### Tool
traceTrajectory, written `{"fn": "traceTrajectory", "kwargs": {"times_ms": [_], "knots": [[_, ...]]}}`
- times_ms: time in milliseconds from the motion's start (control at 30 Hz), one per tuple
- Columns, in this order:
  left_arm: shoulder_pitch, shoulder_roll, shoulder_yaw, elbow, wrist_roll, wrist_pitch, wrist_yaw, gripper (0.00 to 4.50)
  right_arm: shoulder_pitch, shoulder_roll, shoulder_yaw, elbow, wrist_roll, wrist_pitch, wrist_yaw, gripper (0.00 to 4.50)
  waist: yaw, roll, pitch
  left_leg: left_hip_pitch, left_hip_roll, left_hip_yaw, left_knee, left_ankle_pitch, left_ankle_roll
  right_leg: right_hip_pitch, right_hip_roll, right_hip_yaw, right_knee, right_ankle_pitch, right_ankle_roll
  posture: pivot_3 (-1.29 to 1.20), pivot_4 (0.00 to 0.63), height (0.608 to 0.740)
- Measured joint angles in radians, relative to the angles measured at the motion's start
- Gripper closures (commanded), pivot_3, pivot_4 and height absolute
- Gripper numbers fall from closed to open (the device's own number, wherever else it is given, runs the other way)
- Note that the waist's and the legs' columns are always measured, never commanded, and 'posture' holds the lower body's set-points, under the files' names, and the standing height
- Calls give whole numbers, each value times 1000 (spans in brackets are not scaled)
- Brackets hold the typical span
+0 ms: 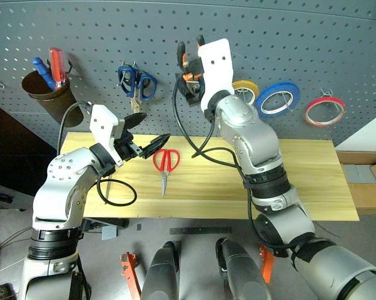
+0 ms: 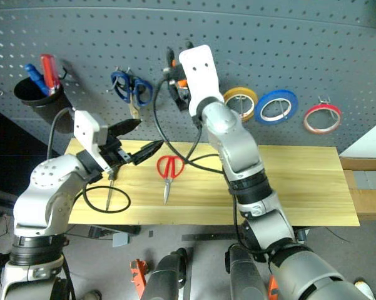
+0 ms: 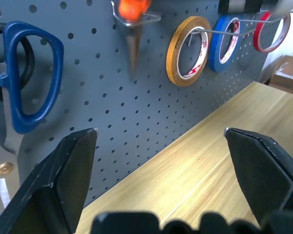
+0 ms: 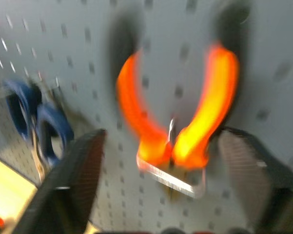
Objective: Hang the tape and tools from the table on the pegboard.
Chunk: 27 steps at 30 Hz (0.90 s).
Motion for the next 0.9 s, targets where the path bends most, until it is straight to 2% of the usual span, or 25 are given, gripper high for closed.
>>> {"fn": "traceTrajectory", "kwargs": {"times_ms": [300, 567, 767, 900], "knots": [[-5, -13, 0, 14, 15, -17, 14, 0, 14, -19, 17, 3, -25, 26, 22, 43, 0, -2, -2, 0, 0, 0, 0, 0, 0, 0, 0, 0, 0, 0, 0, -42, 239, 740], [50, -45, -51, 19, 52, 49, 80, 0, 193, -79, 115, -114, 12, 233, 176, 43, 0, -5, -6, 0, 0, 0, 1, 0, 0, 0, 0, 0, 0, 0, 0, -46, 249, 740], [122, -141, -107, 17, 110, 236, 263, 0, 346, -155, 188, -318, 66, 353, 291, 43, -2, -5, -11, 1, 0, -1, 1, 0, 0, 1, 0, 0, 1, 0, 0, -49, 270, 740], [124, -210, -131, 95, 175, 328, 390, 0, 434, -221, 216, -419, 101, 416, 343, 43, 0, -6, -11, 1, 0, -2, 2, 0, 0, 2, 1, 0, 1, 0, 0, -55, 278, 740]]}}
